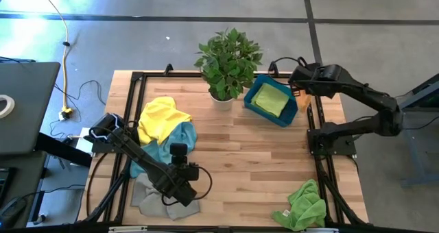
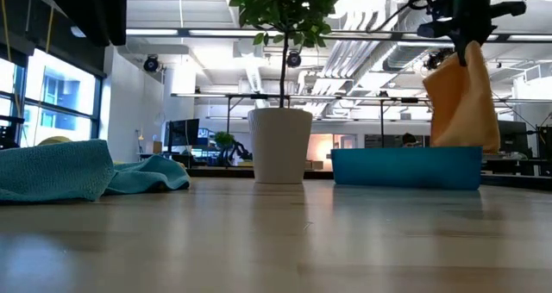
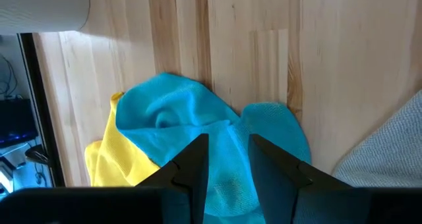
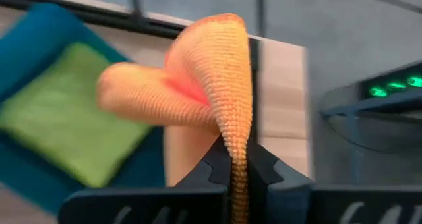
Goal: Fold microfiber towels
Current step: Put the orange towel into the blue bin
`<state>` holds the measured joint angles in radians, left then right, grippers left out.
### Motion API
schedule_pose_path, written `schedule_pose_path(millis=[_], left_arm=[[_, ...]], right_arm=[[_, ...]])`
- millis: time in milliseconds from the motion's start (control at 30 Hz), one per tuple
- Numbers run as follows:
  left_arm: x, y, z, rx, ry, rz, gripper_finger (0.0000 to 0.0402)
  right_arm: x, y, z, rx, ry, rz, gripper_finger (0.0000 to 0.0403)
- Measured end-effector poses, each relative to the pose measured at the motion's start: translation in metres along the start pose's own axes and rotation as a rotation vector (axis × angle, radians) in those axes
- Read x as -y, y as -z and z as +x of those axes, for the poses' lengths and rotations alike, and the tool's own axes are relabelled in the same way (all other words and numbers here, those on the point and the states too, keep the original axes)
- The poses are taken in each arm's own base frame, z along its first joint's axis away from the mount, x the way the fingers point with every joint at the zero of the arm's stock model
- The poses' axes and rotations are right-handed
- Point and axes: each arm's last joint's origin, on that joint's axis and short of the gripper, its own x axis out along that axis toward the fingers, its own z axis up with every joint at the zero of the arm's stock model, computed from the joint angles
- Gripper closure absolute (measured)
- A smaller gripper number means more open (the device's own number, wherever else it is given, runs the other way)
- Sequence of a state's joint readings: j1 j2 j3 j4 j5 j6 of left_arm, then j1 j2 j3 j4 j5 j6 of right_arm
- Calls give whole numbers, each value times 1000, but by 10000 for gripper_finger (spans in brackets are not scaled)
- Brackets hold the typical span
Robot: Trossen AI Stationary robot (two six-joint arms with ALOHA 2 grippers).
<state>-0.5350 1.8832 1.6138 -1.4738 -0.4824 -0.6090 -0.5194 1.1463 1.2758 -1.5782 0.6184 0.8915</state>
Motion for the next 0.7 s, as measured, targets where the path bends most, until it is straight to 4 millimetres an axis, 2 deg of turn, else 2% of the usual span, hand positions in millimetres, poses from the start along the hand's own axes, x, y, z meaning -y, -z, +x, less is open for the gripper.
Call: schedule_pose_path(millis=[267,500,700], left_arm=[[2,1,-1,5,0,37,303],[2,1,-1,8,-4,59,303],[2,1,-1,9,-6,64,303]], right_arm=[[9,-11,11,-13,76,-8,403],[23,-25,25,35,262,61,403],[28,-25,34,-112,176,129,402]])
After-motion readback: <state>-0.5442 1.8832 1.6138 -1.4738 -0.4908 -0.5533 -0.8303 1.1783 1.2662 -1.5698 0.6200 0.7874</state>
